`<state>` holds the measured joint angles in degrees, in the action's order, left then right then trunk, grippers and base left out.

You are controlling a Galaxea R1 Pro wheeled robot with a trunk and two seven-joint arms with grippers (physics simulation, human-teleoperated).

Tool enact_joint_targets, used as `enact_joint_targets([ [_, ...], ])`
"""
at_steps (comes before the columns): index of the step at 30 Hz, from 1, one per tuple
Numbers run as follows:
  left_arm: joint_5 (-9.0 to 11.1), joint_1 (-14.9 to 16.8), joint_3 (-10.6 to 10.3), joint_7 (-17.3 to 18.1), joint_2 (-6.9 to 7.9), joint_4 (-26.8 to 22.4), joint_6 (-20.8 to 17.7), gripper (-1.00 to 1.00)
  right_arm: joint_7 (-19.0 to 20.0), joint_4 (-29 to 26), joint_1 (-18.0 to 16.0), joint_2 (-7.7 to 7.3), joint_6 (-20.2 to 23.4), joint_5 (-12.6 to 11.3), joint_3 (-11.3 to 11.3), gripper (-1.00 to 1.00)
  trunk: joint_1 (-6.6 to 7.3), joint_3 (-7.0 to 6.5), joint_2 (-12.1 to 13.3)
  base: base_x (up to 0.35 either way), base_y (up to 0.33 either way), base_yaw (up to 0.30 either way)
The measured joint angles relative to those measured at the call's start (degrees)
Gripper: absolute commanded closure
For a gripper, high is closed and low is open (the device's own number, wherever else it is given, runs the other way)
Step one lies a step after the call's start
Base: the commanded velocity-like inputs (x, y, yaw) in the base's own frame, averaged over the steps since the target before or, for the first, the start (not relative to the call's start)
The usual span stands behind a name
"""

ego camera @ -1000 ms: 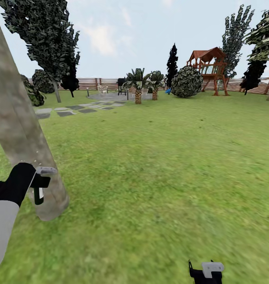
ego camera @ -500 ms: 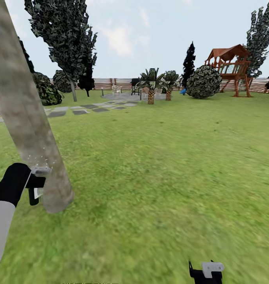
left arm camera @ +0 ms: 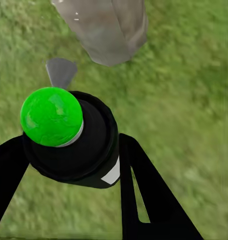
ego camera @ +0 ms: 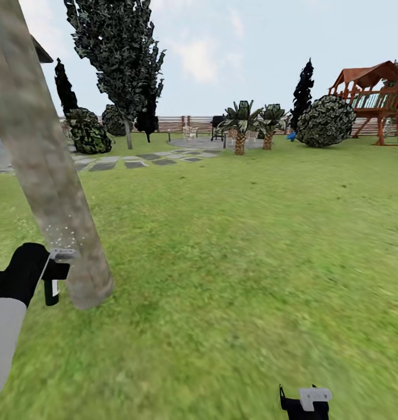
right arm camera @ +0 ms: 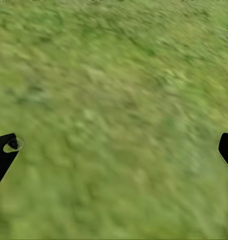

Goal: In the garden, pick up the pesticide atomizer on the floor and spray pesticide onto both trees until each tree trunk is fully covered.

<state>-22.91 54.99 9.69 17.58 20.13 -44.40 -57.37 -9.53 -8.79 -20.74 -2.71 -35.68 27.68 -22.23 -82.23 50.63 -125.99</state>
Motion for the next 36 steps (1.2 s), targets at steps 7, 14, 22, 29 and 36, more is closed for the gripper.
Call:
enact_joint_targets([
  [7,0.78,-3.13,0.58,-1.17,1.65,0.10,2.21,1.00,-0.01,0.06,0.00,-0.01,0.00,0.01,0.00,-1.00,0.00,0.00,0.00,0.178,-0.241,0.000],
  [14,0.22,-3.34,0.88,-1.23,-0.51,0.07,3.30,1.00,-0.02,0.09,0.00,0.07,0.00,-0.07,0.00,-1.00,0.00,0.00,0.00,0.199,-0.229,0.003],
  [22,0.34,-3.75,3.31,-2.27,1.60,0.11,3.48,1.00,-0.02,0.09,0.00,0.08,0.00,-0.08,0.00,-1.00,0.00,0.00,0.00,0.207,-0.222,0.224],
  [29,0.73,-7.18,5.73,-5.41,1.73,0.11,3.79,1.00,-0.02,0.15,0.00,0.08,0.00,0.00,0.01,-1.00,0.00,0.00,0.00,0.044,-0.039,0.277],
  [36,1.45,-7.53,6.30,-5.52,-1.08,-0.60,3.77,1.00,0.04,0.18,0.00,0.08,0.00,0.01,0.01,-1.00,0.00,0.00,0.00,0.097,-0.071,0.129],
])
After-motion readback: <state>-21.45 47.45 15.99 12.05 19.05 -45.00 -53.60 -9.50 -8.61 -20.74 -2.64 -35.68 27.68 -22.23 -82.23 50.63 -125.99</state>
